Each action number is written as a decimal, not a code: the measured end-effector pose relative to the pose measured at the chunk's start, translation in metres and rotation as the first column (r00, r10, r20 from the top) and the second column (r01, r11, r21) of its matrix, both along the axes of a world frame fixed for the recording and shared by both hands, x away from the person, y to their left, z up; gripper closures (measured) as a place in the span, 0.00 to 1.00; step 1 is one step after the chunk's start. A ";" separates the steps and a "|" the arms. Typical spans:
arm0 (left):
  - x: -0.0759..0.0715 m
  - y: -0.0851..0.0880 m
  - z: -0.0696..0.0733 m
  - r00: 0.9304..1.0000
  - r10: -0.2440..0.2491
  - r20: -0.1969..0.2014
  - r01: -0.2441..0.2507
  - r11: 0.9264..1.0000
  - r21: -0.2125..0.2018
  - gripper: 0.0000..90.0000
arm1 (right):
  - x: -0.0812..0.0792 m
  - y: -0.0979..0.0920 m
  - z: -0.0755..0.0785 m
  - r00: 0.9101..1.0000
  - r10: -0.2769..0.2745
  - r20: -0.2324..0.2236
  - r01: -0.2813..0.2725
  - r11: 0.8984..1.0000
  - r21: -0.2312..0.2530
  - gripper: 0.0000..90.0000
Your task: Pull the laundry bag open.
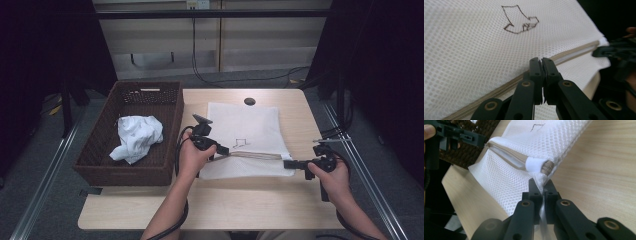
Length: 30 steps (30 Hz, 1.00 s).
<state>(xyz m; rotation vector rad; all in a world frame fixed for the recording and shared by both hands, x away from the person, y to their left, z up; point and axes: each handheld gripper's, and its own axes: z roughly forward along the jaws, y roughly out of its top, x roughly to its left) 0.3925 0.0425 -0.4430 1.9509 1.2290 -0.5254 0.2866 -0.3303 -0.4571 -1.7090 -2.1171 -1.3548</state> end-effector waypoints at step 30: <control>0.002 0.009 0.001 0.999 0.053 -0.002 -0.053 0.998 0.026 0.97 | -0.001 -0.012 0.000 1.000 -0.004 0.001 0.004 1.000 0.018 0.98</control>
